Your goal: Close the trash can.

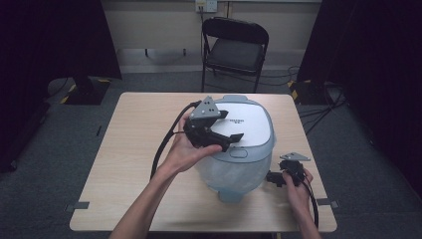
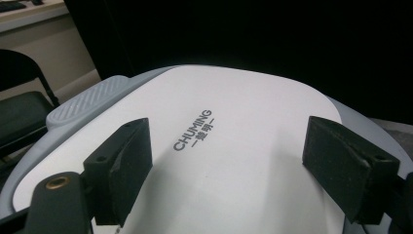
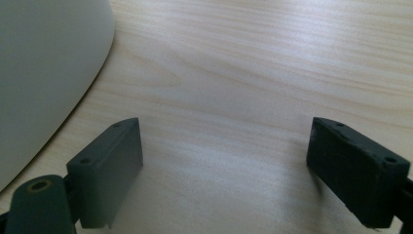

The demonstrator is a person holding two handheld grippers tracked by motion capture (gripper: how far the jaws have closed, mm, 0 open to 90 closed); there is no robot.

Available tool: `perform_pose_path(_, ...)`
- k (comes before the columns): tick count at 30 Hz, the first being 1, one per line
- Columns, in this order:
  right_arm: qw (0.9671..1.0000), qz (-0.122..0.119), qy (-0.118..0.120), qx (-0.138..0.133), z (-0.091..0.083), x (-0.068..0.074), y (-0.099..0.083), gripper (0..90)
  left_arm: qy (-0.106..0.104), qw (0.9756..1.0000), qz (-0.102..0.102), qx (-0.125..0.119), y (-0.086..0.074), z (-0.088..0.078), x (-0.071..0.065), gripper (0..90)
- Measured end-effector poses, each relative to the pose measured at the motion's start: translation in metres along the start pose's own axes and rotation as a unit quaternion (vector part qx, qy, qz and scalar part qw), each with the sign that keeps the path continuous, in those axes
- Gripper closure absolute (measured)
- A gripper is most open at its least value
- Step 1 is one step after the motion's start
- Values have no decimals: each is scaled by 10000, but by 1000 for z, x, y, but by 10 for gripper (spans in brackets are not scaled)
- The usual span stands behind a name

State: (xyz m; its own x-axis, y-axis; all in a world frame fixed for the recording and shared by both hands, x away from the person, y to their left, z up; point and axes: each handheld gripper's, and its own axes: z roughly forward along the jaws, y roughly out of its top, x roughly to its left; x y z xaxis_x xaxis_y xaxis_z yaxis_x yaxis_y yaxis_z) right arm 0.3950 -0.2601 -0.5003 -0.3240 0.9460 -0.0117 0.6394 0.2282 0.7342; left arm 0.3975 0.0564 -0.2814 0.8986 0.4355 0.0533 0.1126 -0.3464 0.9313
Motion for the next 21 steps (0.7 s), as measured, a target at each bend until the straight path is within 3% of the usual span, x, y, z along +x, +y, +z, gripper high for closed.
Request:
perform_pose_path(1, 10000, -4, 1, -2, 0, 0, 0, 120, -100, 9999, -15, 68, -2, 2, 0, 188)
perform_pose_path(4, 10000, 0, -5, -1, 0, 0, 0, 120, 64, 9999, 91, -17, -3, 0, -4, 186)
perform_pose_path(6, 10000, 2, -3, -1, 0, 0, 0, 120, -67, 9999, -74, -76, -5, 1, -1, 184)
perform_pose_path(10, 10000, 1, -3, -1, 0, 0, 0, 120, -80, 9999, -84, -88, -5, 1, 0, 181)
perform_pose_path(17, 10000, 3, -3, 0, 0, 0, 0, 120, 6, 9999, -142, -5, -2, 2, 5, 167)
perform_pose_path(21, 10000, 2, -3, -1, 0, 0, 0, 120, 59, 9992, -354, -188, 0, -3, 12, 162)
